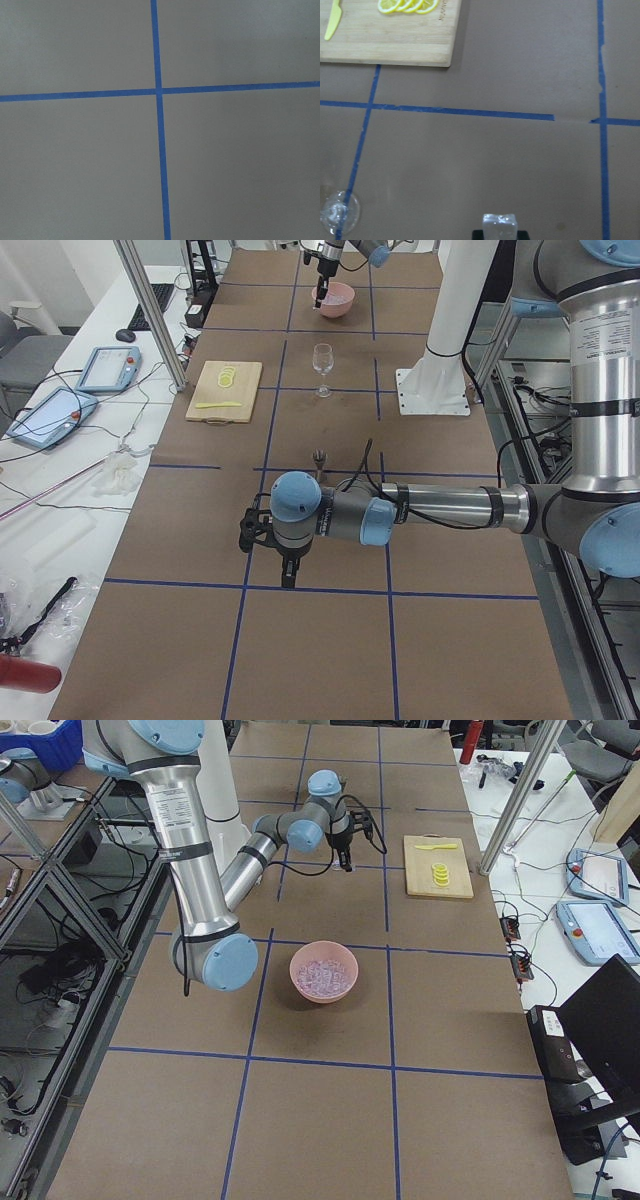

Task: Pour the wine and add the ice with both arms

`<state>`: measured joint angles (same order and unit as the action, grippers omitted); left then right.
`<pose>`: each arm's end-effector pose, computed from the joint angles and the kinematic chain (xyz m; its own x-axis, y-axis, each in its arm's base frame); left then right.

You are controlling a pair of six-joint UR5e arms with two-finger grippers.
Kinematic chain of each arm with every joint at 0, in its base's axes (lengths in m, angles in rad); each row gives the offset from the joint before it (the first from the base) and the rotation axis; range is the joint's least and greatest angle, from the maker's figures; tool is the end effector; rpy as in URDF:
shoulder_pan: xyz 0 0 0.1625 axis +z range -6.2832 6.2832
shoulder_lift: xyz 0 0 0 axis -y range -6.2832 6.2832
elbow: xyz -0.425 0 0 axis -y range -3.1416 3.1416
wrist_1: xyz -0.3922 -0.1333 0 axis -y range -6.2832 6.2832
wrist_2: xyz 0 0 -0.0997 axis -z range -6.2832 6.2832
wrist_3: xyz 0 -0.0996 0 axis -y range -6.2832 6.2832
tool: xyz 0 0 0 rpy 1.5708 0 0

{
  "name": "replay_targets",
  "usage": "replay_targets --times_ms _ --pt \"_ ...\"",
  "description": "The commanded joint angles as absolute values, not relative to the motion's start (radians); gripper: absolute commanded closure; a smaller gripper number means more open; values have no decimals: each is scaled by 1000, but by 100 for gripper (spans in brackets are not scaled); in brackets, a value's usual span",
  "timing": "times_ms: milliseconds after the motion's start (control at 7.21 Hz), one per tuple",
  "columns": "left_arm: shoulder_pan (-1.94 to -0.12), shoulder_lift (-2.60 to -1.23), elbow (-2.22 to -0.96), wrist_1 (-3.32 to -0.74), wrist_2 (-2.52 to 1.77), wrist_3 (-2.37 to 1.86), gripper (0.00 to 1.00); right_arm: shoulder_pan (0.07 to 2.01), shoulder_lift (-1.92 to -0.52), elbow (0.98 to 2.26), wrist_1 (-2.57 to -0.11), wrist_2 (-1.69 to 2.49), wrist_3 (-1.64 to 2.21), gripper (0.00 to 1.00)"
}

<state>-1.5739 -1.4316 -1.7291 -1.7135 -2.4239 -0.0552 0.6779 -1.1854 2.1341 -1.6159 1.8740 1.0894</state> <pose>-0.0596 -0.4419 0.6245 0.6569 0.0647 -0.7512 0.0394 0.9920 0.1198 -0.3437 -0.4097 0.2181 0.6197 -0.0683 0.7818 -0.1454 0.9689 0.2000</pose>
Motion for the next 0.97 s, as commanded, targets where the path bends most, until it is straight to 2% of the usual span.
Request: replay_targets --times_ms 0,416,832 --pt "-1574 -1431 -1729 -1713 -2424 -55 0 600 -898 2102 -1889 1841 1205 100" --pt "-1574 -1430 -1726 -1712 -2425 -55 0 470 -735 1973 -1894 1683 1344 100" --pt "-1574 -1427 -1726 -1712 -2425 -55 0 445 -716 1934 -1891 1654 1350 100"
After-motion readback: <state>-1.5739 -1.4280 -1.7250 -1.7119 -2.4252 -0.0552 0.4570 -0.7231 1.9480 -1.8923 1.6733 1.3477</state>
